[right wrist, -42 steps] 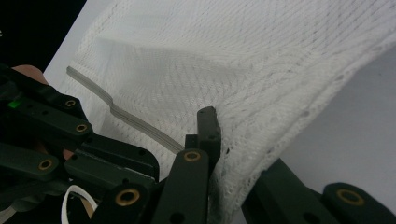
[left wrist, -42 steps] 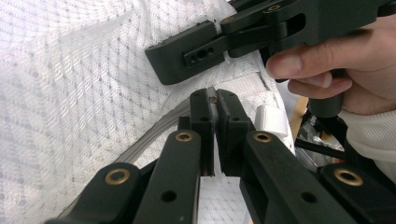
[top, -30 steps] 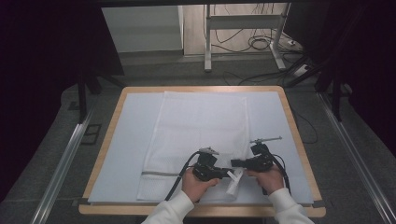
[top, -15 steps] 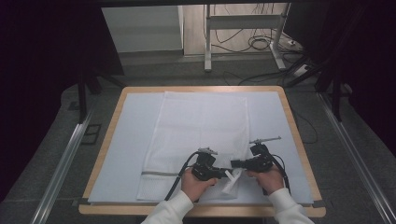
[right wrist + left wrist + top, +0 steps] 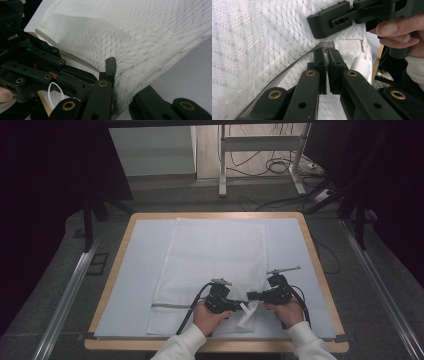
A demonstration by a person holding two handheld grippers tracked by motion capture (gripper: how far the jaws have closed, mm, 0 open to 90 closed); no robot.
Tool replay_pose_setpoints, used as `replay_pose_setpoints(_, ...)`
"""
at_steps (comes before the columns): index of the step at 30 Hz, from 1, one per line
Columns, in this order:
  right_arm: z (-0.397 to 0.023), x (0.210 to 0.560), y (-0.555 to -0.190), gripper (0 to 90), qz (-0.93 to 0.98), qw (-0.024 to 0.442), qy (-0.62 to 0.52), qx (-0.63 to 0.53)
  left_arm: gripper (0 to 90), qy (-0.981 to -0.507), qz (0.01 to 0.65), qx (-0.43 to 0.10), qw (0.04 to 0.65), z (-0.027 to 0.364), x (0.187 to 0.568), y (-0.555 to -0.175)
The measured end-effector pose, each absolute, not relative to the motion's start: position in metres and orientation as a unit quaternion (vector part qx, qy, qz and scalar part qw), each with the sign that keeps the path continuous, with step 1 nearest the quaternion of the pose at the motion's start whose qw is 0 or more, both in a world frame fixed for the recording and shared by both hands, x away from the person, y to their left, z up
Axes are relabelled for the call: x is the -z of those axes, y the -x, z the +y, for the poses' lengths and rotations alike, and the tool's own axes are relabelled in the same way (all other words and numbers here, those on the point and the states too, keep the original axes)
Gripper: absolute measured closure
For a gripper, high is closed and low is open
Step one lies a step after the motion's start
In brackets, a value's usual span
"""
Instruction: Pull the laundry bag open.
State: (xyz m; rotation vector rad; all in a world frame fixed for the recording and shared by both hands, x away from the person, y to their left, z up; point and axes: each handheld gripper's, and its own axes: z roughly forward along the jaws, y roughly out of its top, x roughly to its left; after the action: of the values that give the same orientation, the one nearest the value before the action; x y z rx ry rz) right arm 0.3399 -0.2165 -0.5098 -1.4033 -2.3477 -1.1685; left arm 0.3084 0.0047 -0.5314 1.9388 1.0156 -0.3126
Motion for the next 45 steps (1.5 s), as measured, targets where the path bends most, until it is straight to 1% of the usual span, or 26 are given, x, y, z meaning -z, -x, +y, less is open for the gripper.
replay_pose_setpoints(10,-0.217,0.510,-0.340,88.7,-0.787,0.083,0.470,0.391,87.1,-0.789,0.414,0.119,0.438,0.005,0.532,-0.309)
replay_pose_setpoints(16,-0.217,0.509,-0.339,88.7,-0.787,0.082,0.467,0.394,87.0,-0.786,0.417,0.130,0.438,0.008,0.531,-0.312)
replay_pose_setpoints(24,-0.217,0.509,-0.339,88.7,-0.787,0.082,0.466,0.396,87.0,-0.793,0.412,0.130,0.430,0.007,0.531,-0.311)
replay_pose_setpoints(29,-0.217,0.508,-0.339,88.7,-0.787,0.082,0.464,0.398,87.0,-0.796,0.418,0.120,0.422,0.009,0.533,-0.313)
replay_pose_setpoints(31,-0.219,0.507,-0.340,88.7,-0.786,0.081,0.465,0.399,87.1,-0.791,0.420,0.125,0.427,0.011,0.534,-0.313)
replay_pose_setpoints(34,-0.219,0.508,-0.340,88.7,-0.785,0.084,0.465,0.400,87.0,-0.794,0.418,0.117,0.425,0.012,0.533,-0.312)
replay_pose_setpoints(41,-0.222,0.507,-0.340,88.7,-0.781,0.083,0.471,0.402,87.0,-0.789,0.427,0.116,0.426,0.019,0.532,-0.312)
replay_pose_setpoints(45,-0.222,0.508,-0.341,88.7,-0.779,0.084,0.472,0.404,87.1,-0.792,0.422,0.114,0.425,0.021,0.530,-0.309)
